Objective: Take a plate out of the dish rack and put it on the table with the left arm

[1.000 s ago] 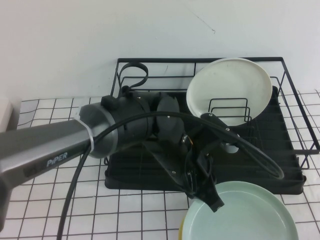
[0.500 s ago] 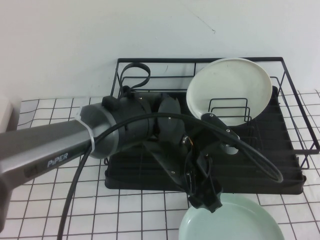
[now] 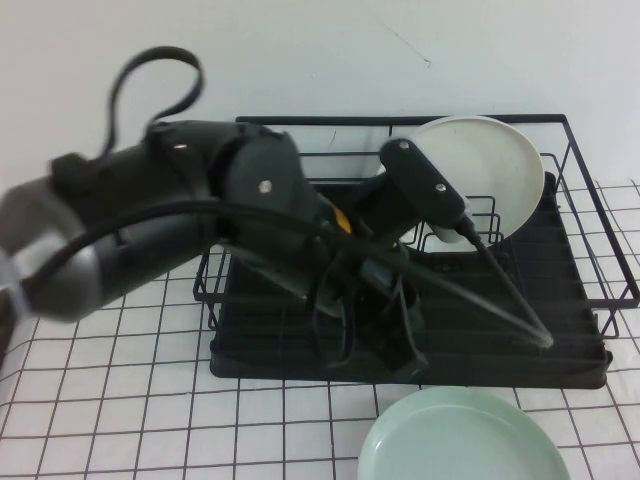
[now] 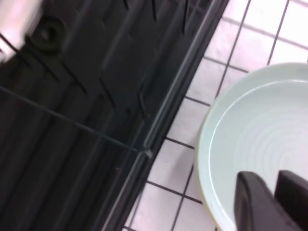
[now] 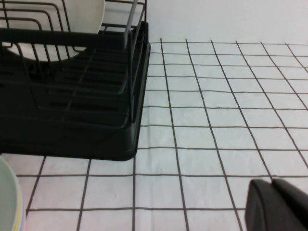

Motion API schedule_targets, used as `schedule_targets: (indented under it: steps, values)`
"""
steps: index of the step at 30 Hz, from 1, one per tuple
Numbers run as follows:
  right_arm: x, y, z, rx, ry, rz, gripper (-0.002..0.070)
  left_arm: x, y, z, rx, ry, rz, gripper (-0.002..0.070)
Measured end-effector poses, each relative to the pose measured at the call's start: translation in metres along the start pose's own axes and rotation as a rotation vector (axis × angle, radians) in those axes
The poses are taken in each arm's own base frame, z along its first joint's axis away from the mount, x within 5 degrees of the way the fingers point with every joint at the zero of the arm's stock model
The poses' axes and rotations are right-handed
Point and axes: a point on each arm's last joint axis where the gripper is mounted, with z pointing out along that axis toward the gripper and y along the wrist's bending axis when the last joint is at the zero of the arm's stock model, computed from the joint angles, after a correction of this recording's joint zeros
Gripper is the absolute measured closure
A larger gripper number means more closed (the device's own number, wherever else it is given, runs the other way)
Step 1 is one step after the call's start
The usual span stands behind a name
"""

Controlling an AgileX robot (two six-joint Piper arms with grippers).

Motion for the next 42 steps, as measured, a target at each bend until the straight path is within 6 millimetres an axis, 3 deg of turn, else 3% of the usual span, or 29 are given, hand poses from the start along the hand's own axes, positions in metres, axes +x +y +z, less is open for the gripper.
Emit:
schedule_targets:
  steps: [4,15,21,27,32,42]
  values:
    - [0.0,0.0,0.0,0.0,0.0,0.0,0.0678,0.009,-0.008,-0.027,-0.066,-0.107,0.006,0.0659]
    - [0.0,0.0,0.0,0.0,0.0,0.0,0.0678,0.072,-0.039,-0.097,-0.216,-0.444,-0.083,0.0673]
    - [0.0,0.0,0.0,0.0,0.0,0.0,0.0678,0.103,-0.049,-0.096,-0.203,-0.43,-0.121,0.0673]
    - [0.0,0.0,0.0,0.0,0.0,0.0,0.0678,0.111,-0.05,-0.09,-0.193,-0.383,-0.099,0.0673]
    - [0.0,0.0,0.0,0.0,0.0,0.0,0.0678,0.126,-0.05,-0.09,-0.268,-0.461,-0.08,0.0673]
    - [0.0,0.0,0.0,0.0,0.0,0.0,0.0678,0.234,-0.057,-0.102,-0.626,-0.811,-0.121,0.0676]
